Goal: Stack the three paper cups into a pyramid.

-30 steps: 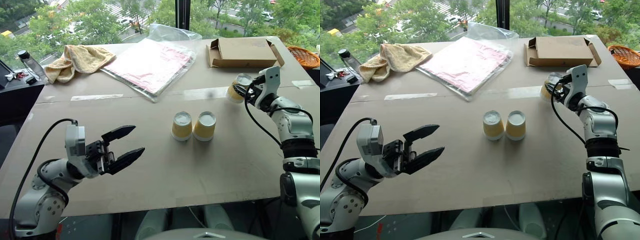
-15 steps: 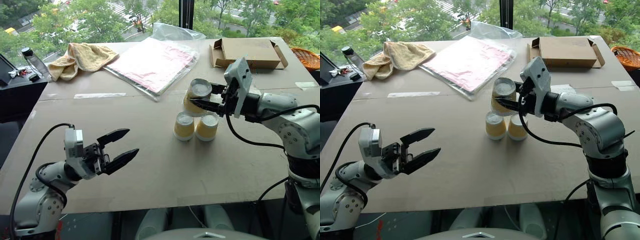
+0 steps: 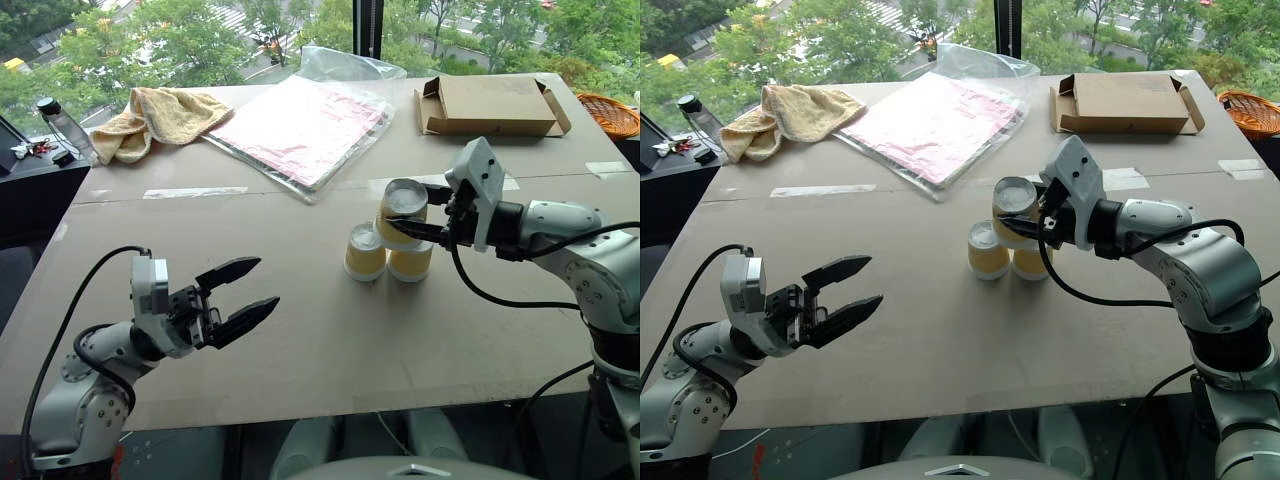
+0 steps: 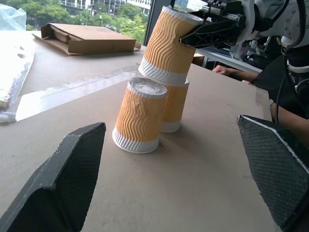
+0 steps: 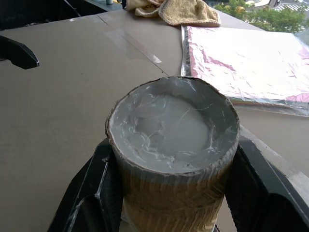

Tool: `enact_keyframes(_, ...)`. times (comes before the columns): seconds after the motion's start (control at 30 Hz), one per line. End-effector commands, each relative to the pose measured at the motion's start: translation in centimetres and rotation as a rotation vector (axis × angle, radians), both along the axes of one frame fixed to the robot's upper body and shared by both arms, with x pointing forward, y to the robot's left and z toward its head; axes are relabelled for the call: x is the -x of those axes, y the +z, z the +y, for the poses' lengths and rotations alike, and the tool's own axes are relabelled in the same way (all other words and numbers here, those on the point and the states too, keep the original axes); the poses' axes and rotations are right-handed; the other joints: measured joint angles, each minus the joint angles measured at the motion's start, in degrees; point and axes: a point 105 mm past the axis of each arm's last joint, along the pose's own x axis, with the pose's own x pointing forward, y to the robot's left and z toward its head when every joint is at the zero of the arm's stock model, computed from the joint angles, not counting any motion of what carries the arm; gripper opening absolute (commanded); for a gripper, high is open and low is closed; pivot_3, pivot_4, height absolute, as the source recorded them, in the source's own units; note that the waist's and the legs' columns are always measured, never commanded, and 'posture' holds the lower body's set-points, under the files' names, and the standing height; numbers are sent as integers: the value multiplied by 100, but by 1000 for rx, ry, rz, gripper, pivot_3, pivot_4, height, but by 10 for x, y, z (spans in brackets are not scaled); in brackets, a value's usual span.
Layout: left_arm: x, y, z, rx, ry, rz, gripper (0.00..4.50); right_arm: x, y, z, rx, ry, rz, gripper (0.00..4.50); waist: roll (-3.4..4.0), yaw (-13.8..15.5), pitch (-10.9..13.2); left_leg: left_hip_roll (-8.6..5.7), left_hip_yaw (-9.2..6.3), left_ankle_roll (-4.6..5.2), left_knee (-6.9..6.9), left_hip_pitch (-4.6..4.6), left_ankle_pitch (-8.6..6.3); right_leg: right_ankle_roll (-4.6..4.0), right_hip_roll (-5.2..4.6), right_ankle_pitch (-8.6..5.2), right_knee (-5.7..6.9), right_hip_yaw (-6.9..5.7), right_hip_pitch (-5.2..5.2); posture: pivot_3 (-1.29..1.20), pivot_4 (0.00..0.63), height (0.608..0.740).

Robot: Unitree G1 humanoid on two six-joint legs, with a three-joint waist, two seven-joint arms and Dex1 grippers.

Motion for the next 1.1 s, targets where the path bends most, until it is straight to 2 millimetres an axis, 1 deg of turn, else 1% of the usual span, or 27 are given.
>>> enact_keyframes(0.03,3,7,-4,-3,-17,-36,4500,6,9,4,-27,20,-26,2038,0,-1,0,0,0,0,0,0,0,0,0,0,0,0,0,0,150,740)
enact_keyframes(0.1,2,8,-5,-2,-19,-37,4500,6,5,5,-12,25,-18,2038,0,0,0,0,0,0,0,0,0,0,0,0,0,0,0,0,150,740)
enact_keyframes(0.17,3,9,-7,2,-23,-38,4500,5,1,4,0,18,-14,3097,0,2,0,0,0,0,0,0,0,0,0,0,0,0,0,0,150,740)
enact_keyframes(0.23,3,10,-7,5,-25,-39,4500,5,0,3,-5,17,-8,3911,0,3,0,0,0,0,0,0,0,0,0,0,0,-1,0,0,150,740)
enact_keyframes(0.27,3,10,-8,6,-25,-39,4500,4,0,2,-8,12,-8,4441,0,3,0,0,0,0,0,0,0,0,0,0,0,-1,0,0,150,740)
enact_keyframes(0.33,3,11,-8,9,-25,-41,4500,4,3,0,-20,4,-21,4485,0,-1,0,0,0,0,0,0,0,0,0,0,0,0,0,0,150,740)
enact_keyframes(0.4,4,13,-10,17,-25,-45,4500,7,12,-5,-53,5,-56,4485,-1,1,0,0,0,0,0,0,0,0,0,0,1,0,0,0,150,740)
enact_keyframes(0.47,4,16,-10,36,-18,-48,4500,15,22,-12,-81,31,-111,4485,-1,16,0,0,0,0,1,-1,0,0,0,0,0,0,0,0,150,740)
enact_keyframes(0.53,3,20,-10,57,-11,-50,4500,25,28,-20,-103,52,-137,4485,-1,29,0,0,-1,0,1,-2,0,0,-1,0,-1,-3,0,0,150,740)
enact_keyframes(0.6,4,23,-10,64,-11,-52,4500,33,29,-31,-109,52,-148,4485,-2,42,-1,0,-5,0,1,-2,0,0,-1,0,-1,-7,2,0,150,740)
enact_keyframes(0.67,4,29,-8,84,-11,-52,4500,42,25,-45,-105,32,-148,4485,-2,52,-1,0,-4,0,2,-1,0,0,-1,0,-1,-7,5,0,150,740)
enact_keyframes(0.73,4,32,-6,92,-12,-47,4500,49,19,-58,-114,5,-133,4485,-4,73,-2,0,-5,0,2,0,0,0,-1,0,-2,-8,9,0,150,740)
enact_keyframes(0.87,2,33,-2,93,-8,-37,4500,61,-2,-81,-127,-52,-86,4485,-6,124,-4,2,3,1,3,7,0,0,-1,0,5,-5,10,0,150,740)
enact_keyframes(1.0,0,27,2,58,7,-7,4500,73,-29,-110,-125,-148,-49,4485,-5,146,-4,2,5,1,7,10,0,0,0,0,5,-5,15,0,150,740)
enact_keyframes(1.1,0,18,9,-7,40,43,4500,85,-55,-135,-95,-216,0,4485,-12,160,-9,3,2,1,7,16,0,0,1,0,4,-9,24,0,150,740)
